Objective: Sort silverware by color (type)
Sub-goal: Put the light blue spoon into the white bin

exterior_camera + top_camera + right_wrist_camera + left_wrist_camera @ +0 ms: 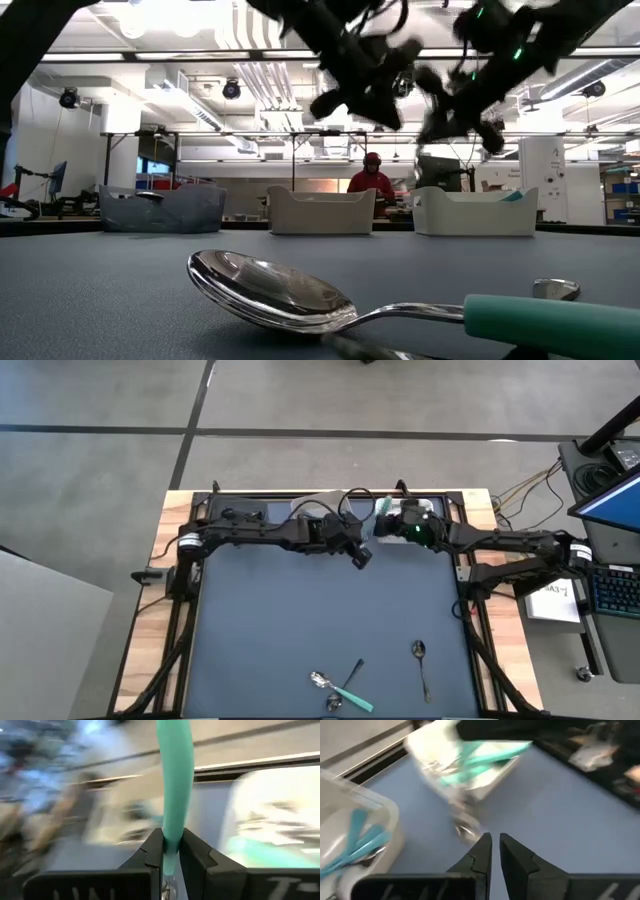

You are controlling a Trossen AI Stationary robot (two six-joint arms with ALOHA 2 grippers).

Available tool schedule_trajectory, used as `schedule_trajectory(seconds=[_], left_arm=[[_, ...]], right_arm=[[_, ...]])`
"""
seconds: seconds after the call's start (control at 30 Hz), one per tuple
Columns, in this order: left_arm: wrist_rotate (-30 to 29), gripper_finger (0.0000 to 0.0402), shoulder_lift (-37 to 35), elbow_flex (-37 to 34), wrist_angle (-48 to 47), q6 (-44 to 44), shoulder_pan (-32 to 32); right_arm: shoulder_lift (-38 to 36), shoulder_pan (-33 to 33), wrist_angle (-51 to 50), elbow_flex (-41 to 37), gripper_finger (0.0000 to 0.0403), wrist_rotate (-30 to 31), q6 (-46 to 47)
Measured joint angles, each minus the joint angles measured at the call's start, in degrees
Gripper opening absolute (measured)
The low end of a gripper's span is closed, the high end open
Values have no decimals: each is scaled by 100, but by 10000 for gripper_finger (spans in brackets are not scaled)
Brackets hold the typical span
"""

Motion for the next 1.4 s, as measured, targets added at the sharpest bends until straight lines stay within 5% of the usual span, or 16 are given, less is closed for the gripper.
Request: schedule_trajectory(seconds=[0.27,0.83,1.23,1.4], left_arm=[[64,22,-10,481,-831,489,17],[71,22,-12,638,-1335,727,2],[67,22,-12,638,-1354,900,10],[63,22,-13,638,-1357,983,32]], right_arm=[[-121,-687,-861,14,29,-44,-321],[-1115,-1633,-924,19,29,-290,-1242],[-919,-2028,-1275,19,29,-208,-4561],[-699,-2021,-1613,307,29,411,-6055]])
